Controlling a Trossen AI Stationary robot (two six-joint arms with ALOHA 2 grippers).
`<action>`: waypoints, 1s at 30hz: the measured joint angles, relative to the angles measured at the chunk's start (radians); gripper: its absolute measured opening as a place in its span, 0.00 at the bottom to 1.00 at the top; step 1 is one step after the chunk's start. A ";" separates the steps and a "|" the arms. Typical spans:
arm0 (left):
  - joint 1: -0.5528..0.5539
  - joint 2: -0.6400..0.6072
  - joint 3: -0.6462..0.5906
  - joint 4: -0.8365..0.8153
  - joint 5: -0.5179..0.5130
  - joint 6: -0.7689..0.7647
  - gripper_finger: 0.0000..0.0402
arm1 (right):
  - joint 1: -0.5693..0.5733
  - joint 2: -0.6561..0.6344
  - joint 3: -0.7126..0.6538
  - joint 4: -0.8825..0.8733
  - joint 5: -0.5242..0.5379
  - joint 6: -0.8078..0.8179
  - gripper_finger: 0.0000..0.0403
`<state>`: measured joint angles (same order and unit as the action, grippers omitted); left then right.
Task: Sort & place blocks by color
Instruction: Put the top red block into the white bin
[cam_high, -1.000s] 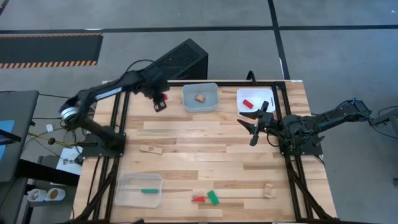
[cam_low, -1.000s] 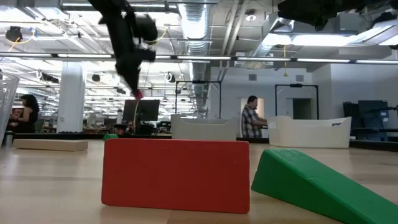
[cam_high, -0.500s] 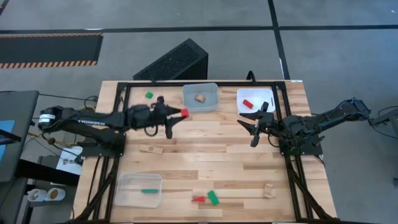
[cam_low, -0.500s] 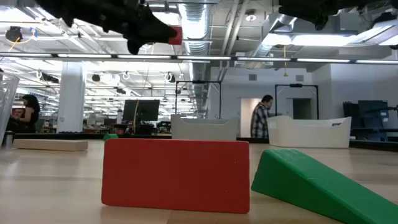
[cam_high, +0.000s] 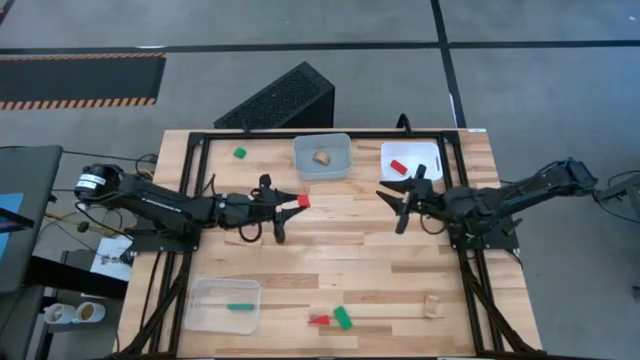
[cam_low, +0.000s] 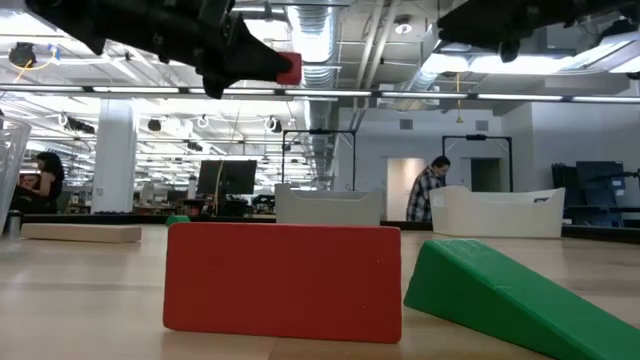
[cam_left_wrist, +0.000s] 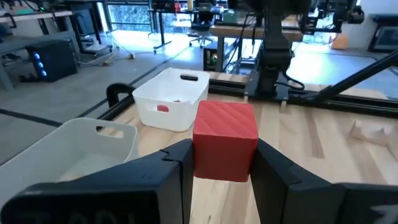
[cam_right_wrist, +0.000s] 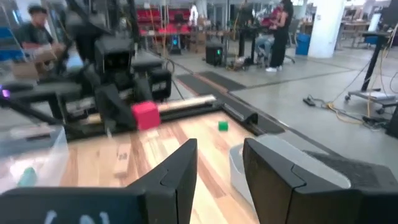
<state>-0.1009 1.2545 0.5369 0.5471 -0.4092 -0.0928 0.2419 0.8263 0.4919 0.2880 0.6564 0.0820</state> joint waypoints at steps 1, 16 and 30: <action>0.001 0.009 0.003 0.002 -0.001 0.000 0.22 | -0.003 0.020 0.000 0.000 -0.001 0.001 0.38; 0.012 0.026 0.003 -0.015 -0.006 -0.025 0.22 | -0.054 0.210 0.000 0.166 -0.006 -0.063 0.39; -0.018 0.041 0.004 -0.008 -0.004 -0.059 0.22 | -0.102 0.249 -0.001 0.207 -0.087 -0.039 0.36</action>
<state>-0.1184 1.2951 0.5407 0.5392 -0.4133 -0.1521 0.1398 1.0753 0.4913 0.4955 0.5692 0.0432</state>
